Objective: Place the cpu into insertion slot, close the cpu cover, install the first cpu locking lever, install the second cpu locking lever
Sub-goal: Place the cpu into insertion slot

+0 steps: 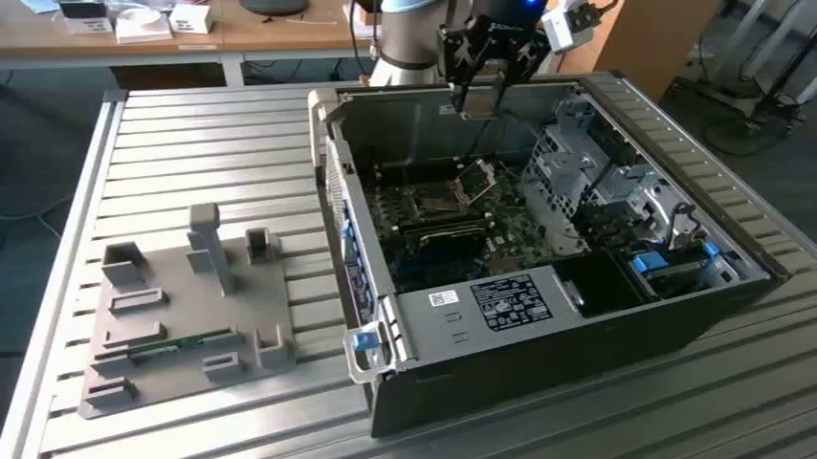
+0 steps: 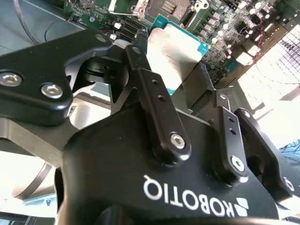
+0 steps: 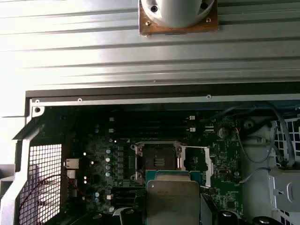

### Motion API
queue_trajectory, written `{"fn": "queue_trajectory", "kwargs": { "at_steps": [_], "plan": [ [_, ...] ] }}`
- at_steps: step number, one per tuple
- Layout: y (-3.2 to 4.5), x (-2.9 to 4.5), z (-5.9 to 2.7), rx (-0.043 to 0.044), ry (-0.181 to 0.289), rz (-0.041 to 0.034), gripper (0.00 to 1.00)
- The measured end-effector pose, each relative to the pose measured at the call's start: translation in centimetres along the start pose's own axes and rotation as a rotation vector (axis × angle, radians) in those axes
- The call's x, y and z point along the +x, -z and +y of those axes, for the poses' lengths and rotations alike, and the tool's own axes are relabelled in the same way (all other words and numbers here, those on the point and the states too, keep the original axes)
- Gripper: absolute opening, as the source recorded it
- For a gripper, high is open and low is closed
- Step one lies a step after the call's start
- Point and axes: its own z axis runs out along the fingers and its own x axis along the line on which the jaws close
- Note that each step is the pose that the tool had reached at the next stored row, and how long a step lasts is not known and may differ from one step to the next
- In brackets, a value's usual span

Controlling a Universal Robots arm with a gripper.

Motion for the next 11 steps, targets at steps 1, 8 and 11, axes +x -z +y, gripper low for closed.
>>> {"fn": "queue_trajectory", "kwargs": {
  "at_steps": [1,8,11],
  "plan": [
    [0.00,0.00,0.00,0.0000,0.000,0.0000,0.54],
    [-0.05,0.00,-0.01,0.0001,0.000,0.0000,0.54],
    [-0.07,0.00,-0.01,0.0000,0.000,0.0000,0.54]
  ]
}}
